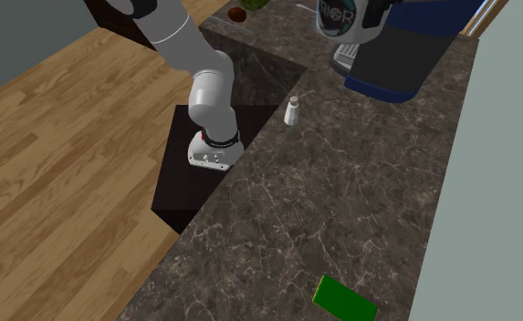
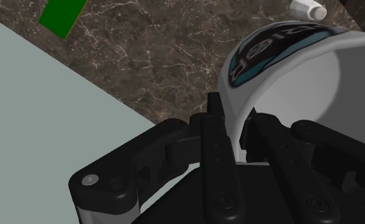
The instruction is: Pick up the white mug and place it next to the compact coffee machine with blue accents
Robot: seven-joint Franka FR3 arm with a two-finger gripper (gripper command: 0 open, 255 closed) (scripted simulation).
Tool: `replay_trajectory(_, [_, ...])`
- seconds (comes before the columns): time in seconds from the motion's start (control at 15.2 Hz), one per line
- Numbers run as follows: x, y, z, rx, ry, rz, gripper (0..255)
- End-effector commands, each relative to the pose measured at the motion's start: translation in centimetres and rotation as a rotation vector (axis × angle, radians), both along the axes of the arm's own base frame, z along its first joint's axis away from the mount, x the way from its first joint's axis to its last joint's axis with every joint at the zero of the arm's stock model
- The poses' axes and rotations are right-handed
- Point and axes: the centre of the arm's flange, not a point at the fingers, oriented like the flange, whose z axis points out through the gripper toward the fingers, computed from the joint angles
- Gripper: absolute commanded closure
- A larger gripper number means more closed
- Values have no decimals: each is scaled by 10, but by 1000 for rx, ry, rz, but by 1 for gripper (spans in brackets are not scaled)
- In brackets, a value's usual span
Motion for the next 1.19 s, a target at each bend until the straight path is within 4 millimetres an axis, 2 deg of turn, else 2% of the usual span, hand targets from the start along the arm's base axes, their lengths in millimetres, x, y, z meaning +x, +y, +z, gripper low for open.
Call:
replay_trajectory(0.0, [17, 24, -1, 0, 0, -1, 255])
replay_trajectory(1.12, [161, 196, -1, 0, 0, -1, 255])
